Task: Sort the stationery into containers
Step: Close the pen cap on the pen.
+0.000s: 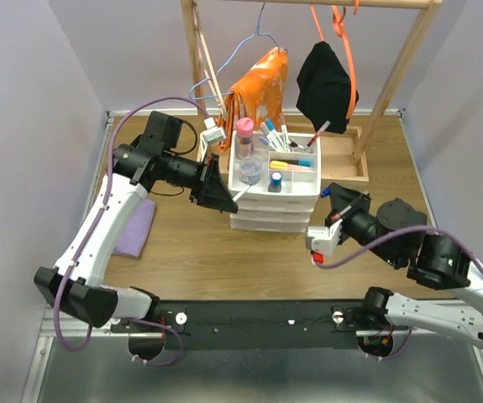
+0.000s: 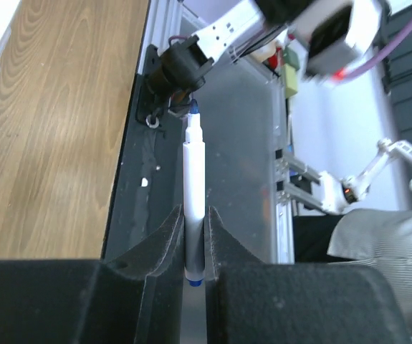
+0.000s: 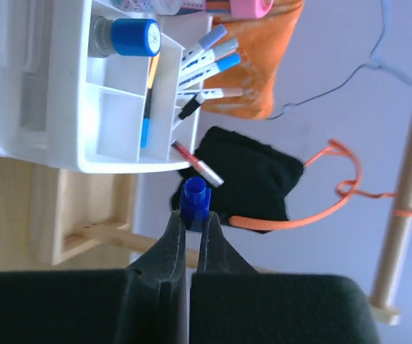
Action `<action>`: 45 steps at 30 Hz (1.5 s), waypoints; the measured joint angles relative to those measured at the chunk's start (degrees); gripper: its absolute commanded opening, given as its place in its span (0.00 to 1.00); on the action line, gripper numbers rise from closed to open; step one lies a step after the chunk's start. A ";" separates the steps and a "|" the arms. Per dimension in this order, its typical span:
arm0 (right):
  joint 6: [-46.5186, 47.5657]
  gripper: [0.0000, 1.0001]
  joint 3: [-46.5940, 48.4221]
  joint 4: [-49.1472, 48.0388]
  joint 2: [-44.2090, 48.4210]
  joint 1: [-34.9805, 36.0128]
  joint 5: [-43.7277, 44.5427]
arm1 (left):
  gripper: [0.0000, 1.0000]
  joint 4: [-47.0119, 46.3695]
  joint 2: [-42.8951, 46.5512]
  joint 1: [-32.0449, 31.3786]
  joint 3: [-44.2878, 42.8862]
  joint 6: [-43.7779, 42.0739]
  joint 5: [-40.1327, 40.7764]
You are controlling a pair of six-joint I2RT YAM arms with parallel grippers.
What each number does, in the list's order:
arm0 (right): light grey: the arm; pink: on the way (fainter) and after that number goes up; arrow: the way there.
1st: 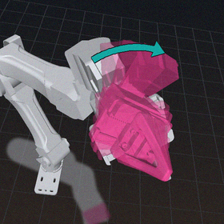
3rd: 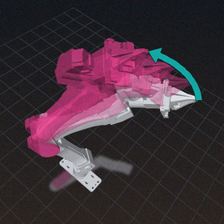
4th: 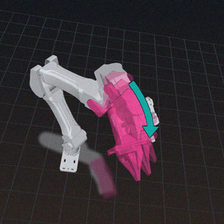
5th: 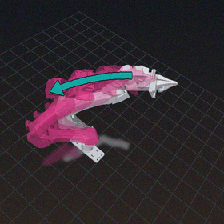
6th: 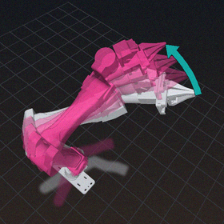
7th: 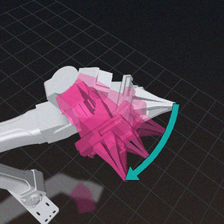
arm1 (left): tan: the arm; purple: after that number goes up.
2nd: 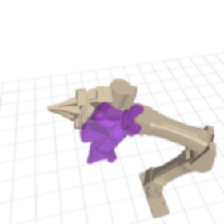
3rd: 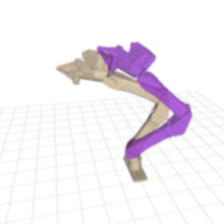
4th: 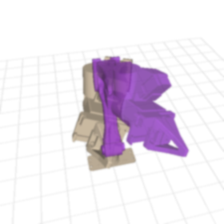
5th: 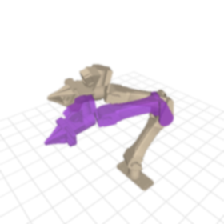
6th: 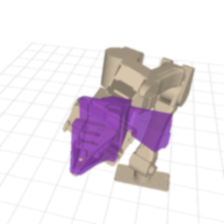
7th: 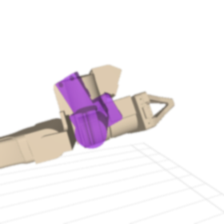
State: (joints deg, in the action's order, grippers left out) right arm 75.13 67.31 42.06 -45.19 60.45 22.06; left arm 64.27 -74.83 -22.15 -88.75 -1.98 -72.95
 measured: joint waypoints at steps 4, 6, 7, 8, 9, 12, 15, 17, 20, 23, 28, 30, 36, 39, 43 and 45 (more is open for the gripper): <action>15.13 0.01 -11.52 -10.88 5.81 0.00 -2.14 | 0.00 -6.60 -3.30 -0.81 0.04 7.28 -1.25; 19.28 0.01 -14.25 -16.09 4.94 0.04 -2.34 | 0.00 -9.29 -4.07 -1.36 0.04 10.01 -1.70; 21.18 0.00 -15.58 -19.50 3.45 0.04 -2.34 | 0.00 -10.58 -4.42 -1.75 0.02 11.34 -1.92; 22.75 0.01 -16.17 -22.80 1.95 0.04 -2.29 | 0.00 -11.58 -4.66 -2.21 -0.02 12.28 -2.10; 23.76 0.01 -16.26 -25.00 0.28 0.04 -2.27 | 0.00 -12.26 -4.83 -2.58 -0.07 12.94 -2.23; 25.49 0.01 -16.39 -32.61 -4.26 0.04 -2.23 | 0.00 -14.12 -5.05 -3.96 -0.22 14.53 -2.34; 25.68 0.01 -16.39 -39.50 -7.26 0.04 -2.08 | 0.00 -15.17 -5.05 -4.35 -0.39 15.32 -2.38; 25.79 0.00 -16.39 -42.10 -8.28 0.04 -2.05 | 0.00 -15.47 -5.03 -4.37 -0.26 15.58 -2.38; 25.90 0.01 -16.39 -45.68 -9.20 0.04 -2.23 | 0.00 -15.61 -4.90 -4.33 0.46 15.76 -2.36; 26.08 0.01 -16.37 -48.24 -9.60 0.04 -2.49 | 0.00 -15.58 -4.87 -4.35 1.27 15.76 -2.36; 26.10 0.01 -16.26 -49.81 -10.67 0.04 -3.63 | 0.00 -15.85 -4.87 -4.35 1.73 15.98 -2.34; 26.14 0.00 -16.24 -50.07 -11.26 0.04 -4.07 | 0.00 -16.04 -4.90 -4.35 1.70 16.04 -2.34; 26.12 0.00 -15.89 -50.12 -12.68 0.04 -5.11 | 0.00 -16.50 -5.01 -4.35 1.55 16.20 -2.34; 26.10 0.01 -15.37 -50.14 -13.11 0.04 -5.49 | 0.00 -16.55 -5.01 -4.35 1.55 16.17 -2.34; 26.10 0.01 -14.97 -50.31 -13.20 0.04 -5.99 | 0.00 -16.68 -5.01 -4.15 1.55 16.28 -2.32; 26.12 0.00 -14.97 -50.38 -13.20 0.13 -6.45 | 0.00 -16.79 -5.01 -3.82 1.55 16.46 -2.32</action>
State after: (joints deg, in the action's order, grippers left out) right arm 101.25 52.34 -8.32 -58.39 60.58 15.62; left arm 47.48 -79.83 -25.98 -87.20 14.48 -75.26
